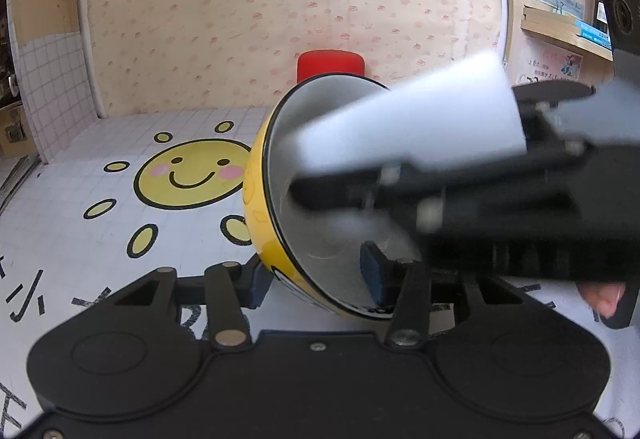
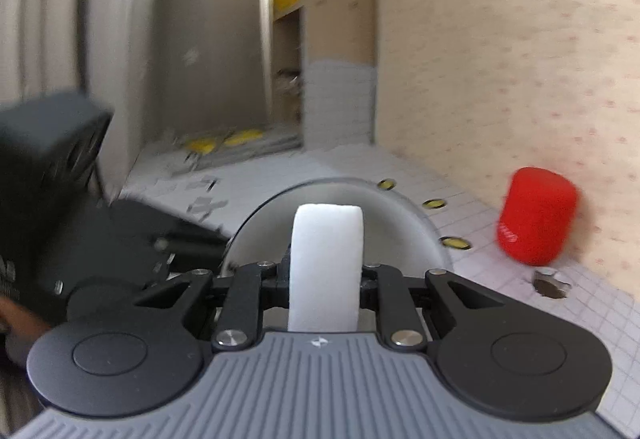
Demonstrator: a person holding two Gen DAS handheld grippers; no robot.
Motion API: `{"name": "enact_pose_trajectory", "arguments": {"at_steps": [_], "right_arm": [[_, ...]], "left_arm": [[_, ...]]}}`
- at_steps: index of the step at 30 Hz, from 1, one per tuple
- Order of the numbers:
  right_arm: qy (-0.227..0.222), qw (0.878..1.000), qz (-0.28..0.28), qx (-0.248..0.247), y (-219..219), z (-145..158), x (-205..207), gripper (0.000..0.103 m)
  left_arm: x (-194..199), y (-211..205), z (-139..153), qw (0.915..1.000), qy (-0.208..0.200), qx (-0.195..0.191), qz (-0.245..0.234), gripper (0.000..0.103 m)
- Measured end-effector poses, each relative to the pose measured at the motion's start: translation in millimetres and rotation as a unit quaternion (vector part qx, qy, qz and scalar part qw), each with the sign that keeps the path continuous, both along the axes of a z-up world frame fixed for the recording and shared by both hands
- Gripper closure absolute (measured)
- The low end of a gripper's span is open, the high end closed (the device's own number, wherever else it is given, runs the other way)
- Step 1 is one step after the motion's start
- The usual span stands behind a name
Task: Clean bowl
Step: 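Hold the bowl with the left gripper while the right gripper sweeps the sponge along the rim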
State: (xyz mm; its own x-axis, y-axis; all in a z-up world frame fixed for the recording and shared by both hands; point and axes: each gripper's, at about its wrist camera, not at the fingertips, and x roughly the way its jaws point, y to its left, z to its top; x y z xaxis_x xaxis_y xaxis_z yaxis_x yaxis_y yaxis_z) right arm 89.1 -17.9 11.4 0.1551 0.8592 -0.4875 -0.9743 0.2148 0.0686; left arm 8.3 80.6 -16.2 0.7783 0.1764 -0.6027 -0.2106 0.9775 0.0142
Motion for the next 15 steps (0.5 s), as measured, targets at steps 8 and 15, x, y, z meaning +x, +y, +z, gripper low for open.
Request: {"name": "enact_pose_trajectory", "arguments": {"at_steps": [8, 15], "right_arm": [[0.007, 0.998, -0.058, 0.001, -6.2, 3.0, 14.4, 0.082], [-0.008, 1.000, -0.009, 0.024, -2.6, 4.3, -1.2, 0.082]], "left_arm": [[0.6, 0.9, 1.1, 1.0000, 0.001, -0.003, 0.000, 0.054], [-0.4, 0.1, -0.1, 1.0000, -0.001, -0.001, 0.001, 0.054]]}}
